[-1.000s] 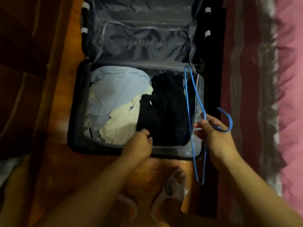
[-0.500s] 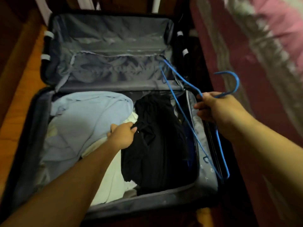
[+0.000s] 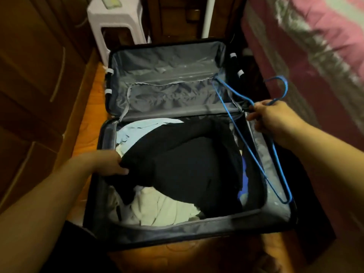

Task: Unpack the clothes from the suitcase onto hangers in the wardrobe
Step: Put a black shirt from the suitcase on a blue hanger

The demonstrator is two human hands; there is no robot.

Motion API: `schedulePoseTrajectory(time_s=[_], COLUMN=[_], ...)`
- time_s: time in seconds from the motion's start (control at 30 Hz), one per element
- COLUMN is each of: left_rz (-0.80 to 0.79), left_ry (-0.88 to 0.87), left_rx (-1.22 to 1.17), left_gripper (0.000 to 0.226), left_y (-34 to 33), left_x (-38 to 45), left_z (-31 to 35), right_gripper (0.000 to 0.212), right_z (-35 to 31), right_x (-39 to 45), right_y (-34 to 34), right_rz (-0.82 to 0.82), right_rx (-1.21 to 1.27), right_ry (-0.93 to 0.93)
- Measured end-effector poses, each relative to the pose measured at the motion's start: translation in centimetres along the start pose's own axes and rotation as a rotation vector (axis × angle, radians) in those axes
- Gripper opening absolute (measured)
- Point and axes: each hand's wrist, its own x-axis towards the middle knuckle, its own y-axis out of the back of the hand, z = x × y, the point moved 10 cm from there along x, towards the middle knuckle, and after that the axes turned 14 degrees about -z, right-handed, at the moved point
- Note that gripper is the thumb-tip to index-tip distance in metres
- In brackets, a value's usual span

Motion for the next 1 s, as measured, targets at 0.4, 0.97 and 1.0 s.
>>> schedulePoseTrajectory(time_s=[0.4,0.97,1.0], left_rz=[0.379,0.475,0.475], left_ry=[-0.316,0.067,0.053], left_rx=[0.527,-0.281,-0.203], left_gripper=[0.092,0.063,0.060], left_y=[-6.4,4.1,3.5], left_x=[1.9,1.3,1.3], left_z=[8.6,-1.3,-0.3], right_gripper=[0.031,0.023,0.022], right_z=[2.0,0.8,1.2], right_x=[-1.5,-0.5,-0.6], right_y=[-3.7,-4.2,-4.8], right_rz=[-0.100,-0.114,-0.141], right_rx=[-0.151,-0.504,-0.551], right_ry=[-0.073,0.081,0.060])
